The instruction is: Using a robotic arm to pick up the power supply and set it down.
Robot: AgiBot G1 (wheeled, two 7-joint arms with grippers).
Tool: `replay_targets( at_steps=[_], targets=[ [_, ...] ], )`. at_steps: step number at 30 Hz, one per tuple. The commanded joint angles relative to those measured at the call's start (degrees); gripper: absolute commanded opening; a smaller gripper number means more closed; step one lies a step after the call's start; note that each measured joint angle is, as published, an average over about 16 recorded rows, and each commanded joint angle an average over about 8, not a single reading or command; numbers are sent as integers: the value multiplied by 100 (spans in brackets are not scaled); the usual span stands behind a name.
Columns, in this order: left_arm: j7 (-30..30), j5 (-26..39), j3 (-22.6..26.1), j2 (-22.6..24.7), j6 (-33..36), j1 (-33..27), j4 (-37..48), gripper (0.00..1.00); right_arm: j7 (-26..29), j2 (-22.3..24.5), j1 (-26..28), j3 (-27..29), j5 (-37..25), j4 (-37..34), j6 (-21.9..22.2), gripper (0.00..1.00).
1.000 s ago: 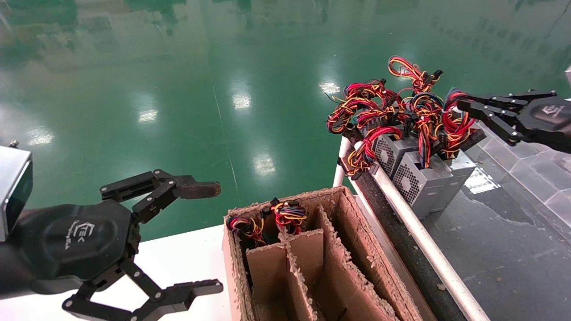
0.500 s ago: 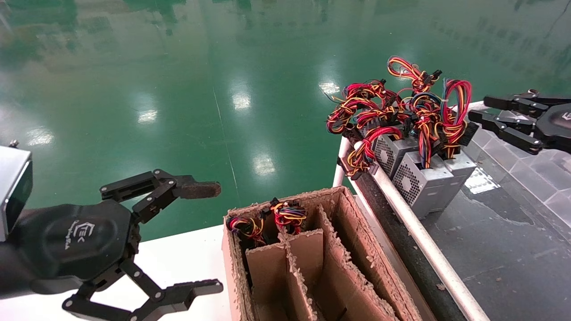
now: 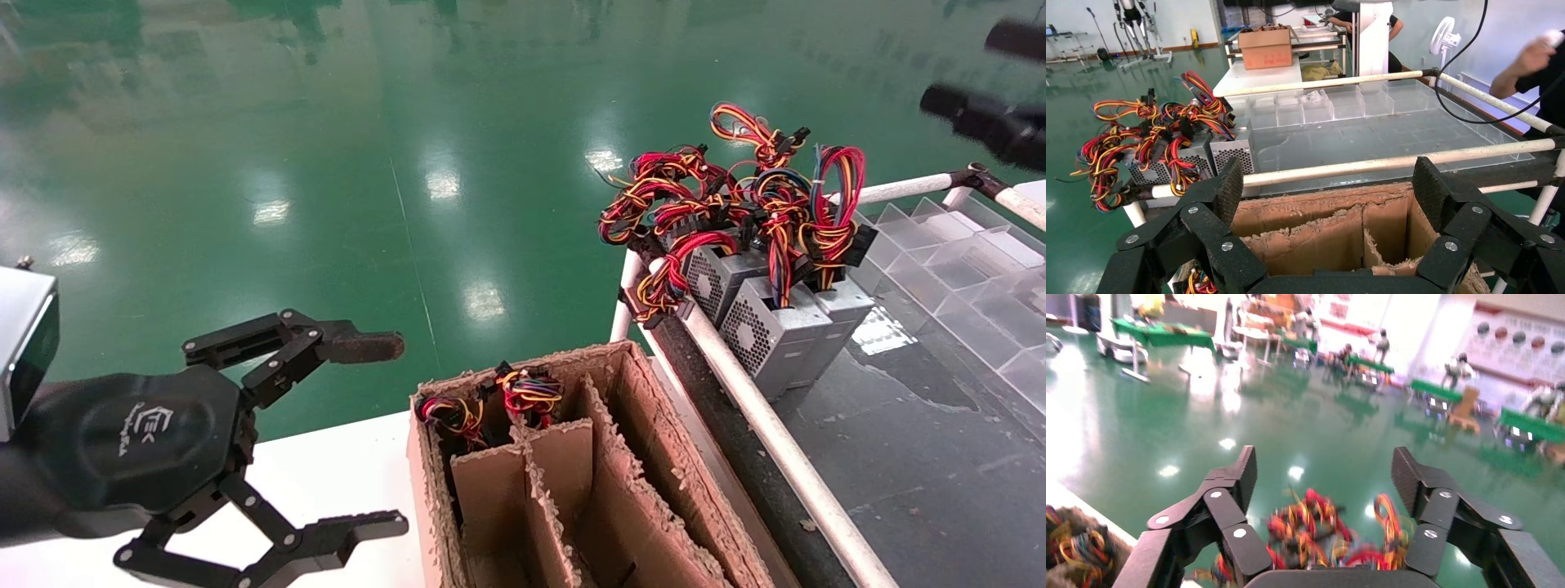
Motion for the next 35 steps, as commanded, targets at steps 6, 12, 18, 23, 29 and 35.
replay_targets(
  at_steps=[6,12,18,23,29,35],
  targets=[
    [2,-1,3,0,0,-1,3,100,325,49,-416,69,288,709,-9,100],
    [3,-2,5,-1,0,-2,4,100,635,84,-854,104,529,1431,31,100],
    [4,-4,7,-2,0,-2,4,100,938,118,-1283,138,765,2138,71,100],
    [5,-5,8,-2,-1,-3,4,100,1192,146,-1641,167,962,2729,104,100],
    [5,-6,10,-3,-2,-3,4,100,1499,181,-2074,202,1201,3444,144,100],
    [6,-7,11,-3,-2,-4,4,100,1728,207,-2399,228,1379,3979,174,100]
  ],
)
